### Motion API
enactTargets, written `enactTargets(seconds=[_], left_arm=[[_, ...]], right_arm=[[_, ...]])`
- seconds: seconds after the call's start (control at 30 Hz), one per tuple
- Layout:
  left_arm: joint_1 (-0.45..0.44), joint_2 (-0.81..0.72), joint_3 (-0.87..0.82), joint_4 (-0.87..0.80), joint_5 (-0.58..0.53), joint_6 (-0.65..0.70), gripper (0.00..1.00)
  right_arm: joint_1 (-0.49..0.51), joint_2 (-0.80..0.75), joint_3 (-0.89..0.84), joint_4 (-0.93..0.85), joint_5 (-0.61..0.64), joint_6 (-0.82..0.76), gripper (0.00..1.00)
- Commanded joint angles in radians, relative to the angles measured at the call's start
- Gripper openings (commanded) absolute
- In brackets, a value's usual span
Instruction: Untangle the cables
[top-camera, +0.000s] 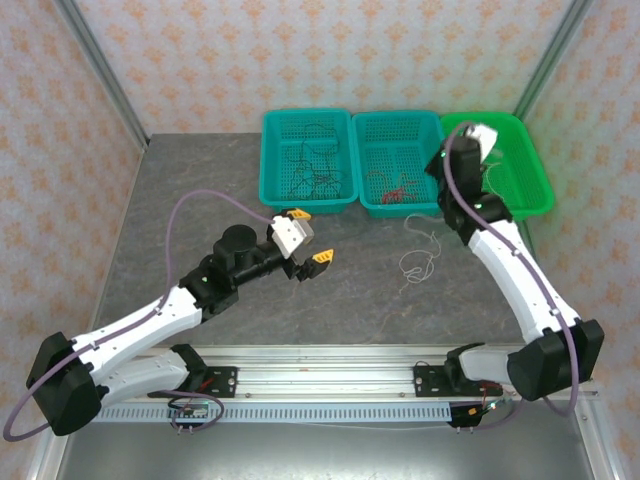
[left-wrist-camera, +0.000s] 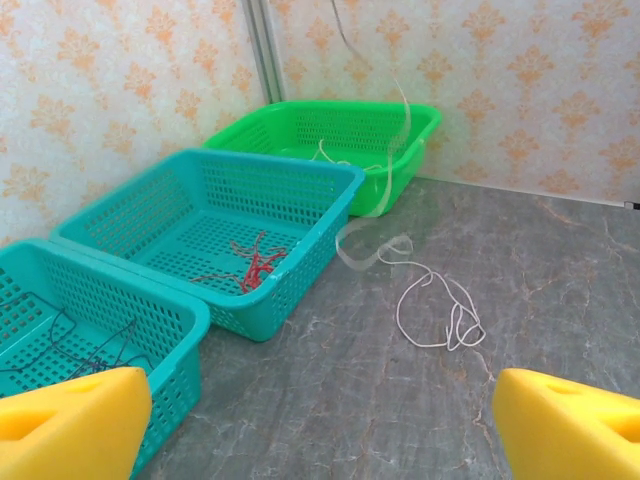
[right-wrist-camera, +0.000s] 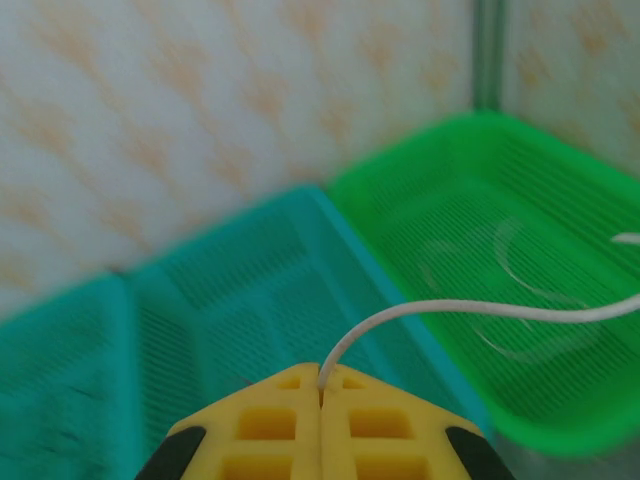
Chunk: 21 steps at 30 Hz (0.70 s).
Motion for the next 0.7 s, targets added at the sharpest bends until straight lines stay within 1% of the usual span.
enactTargets(seconds=[0.0,0.07,0.1,0.17,0.23,0.3,0.37,0.5,0.57,0.67], left_arm=[[-0.010,-0.029,-0.003,0.011,-0.026,0.013,0.89],[-0.010,-0.023,0.001,0.022,-0.028,0.017,0.89],[-0.010,-0.016,0.004,0.031,-0.026,0.014,0.89],[-0.010,0.004,0.012,0.049,-0.021,-0.001,0.89],[-0.009,0.022,0.018,0.066,-0.011,-0.021,0.89],[-0.012,0.033,0.025,0.073,-0.006,-0.036,0.89],[-0.017,0.034,0.030,0.070,-0.008,-0.037,0.89],[-0.021,0.023,0.037,0.057,0.010,-0.037,0.89],[-0.022,0.015,0.043,0.045,0.038,-0.036,0.90],[-0.036,0.004,0.053,0.025,0.047,-0.033,0.90]], right_arm=[[-0.005,-0.108,-0.003,-0.012,0.242,-0.119,0.00],[-0.004,-0.157,0.000,0.024,0.327,-0.197,0.00],[-0.005,-0.194,0.002,0.080,0.364,-0.268,0.00],[-0.004,-0.236,0.029,0.146,0.383,-0.344,0.00],[-0.005,-0.255,0.092,0.160,0.378,-0.367,0.00],[-0.004,-0.266,0.154,0.189,0.345,-0.367,0.00],[-0.004,-0.265,0.195,0.231,0.285,-0.349,0.00],[-0.004,-0.194,0.319,0.192,0.147,-0.243,0.00],[-0.004,-0.145,0.372,0.174,0.126,-0.211,0.00],[-0.007,-0.088,0.412,0.244,0.143,-0.216,0.00]])
